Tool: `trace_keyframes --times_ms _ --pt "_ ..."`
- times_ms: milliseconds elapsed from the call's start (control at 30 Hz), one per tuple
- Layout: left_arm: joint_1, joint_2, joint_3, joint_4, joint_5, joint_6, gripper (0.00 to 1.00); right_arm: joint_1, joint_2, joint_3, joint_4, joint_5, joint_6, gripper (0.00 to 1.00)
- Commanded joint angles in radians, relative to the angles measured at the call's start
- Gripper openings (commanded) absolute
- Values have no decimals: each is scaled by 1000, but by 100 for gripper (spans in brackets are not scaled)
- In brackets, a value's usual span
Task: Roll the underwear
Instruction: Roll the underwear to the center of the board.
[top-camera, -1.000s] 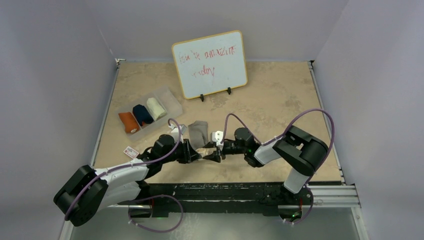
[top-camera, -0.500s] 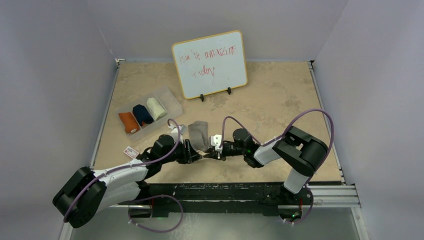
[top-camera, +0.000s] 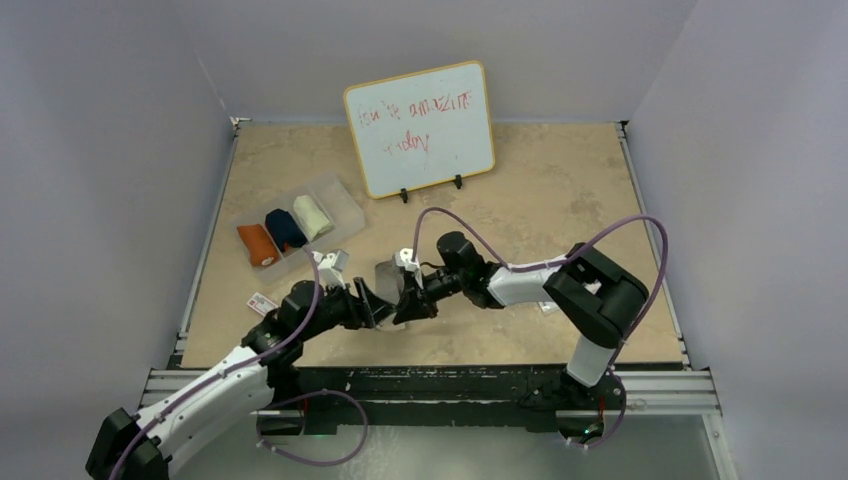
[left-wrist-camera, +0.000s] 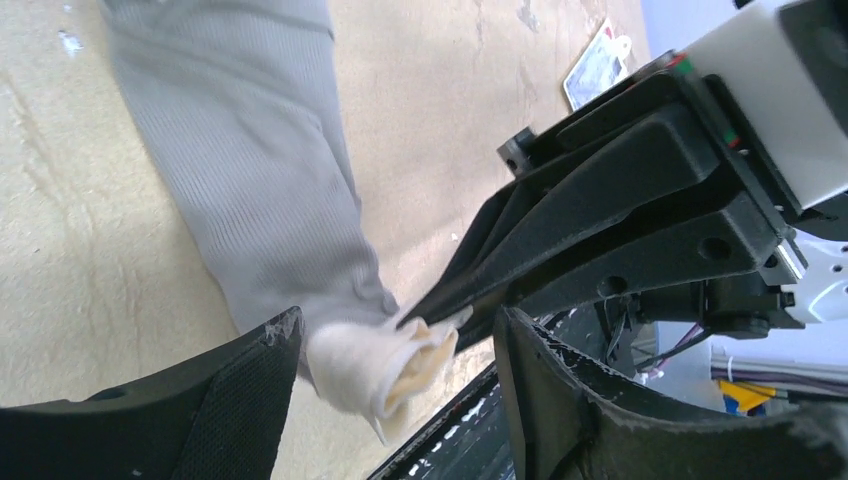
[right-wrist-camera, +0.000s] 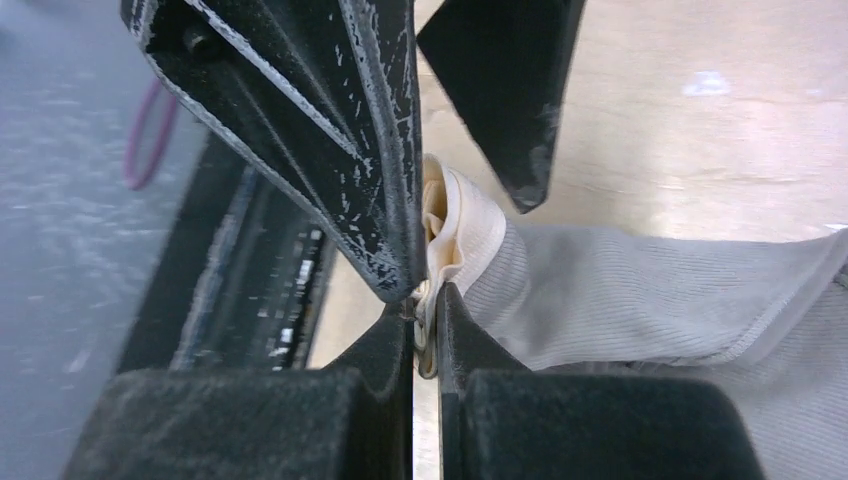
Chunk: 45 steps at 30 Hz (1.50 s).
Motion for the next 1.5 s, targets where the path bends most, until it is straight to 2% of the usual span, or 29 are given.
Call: trace_keyframes --times_ms 0,133,433,600,900,1033,1167,1367,1467 --pt "4 -80 -1 -162 -99 -37 68 4 76 125 -244 -258 130 0" --pt "3 -116 -1 -196 -132 -49 69 -6 188 227 -349 -351 208 0" --pt "3 -68 -4 -202 -107 -68 69 -47 273 207 -231 -315 383 1" --pt "1 -82 -19 -203 -56 -73 69 -77 323 212 -237 -276 448 1" --pt "2 -59 -81 -134 119 -88 69 -89 372 246 -312 -245 446 6" --pt "2 -52 -111 -122 128 -116 68 -89 357 246 -314 -246 445 8" --pt "1 -39 -140 -29 156 -132 66 -90 351 254 -312 -254 449 9" --pt "0 53 -158 125 223 -119 64 -90 364 266 -315 -264 452 10" --pt "0 86 -159 123 193 -107 62 -90 366 266 -310 -273 454 11"
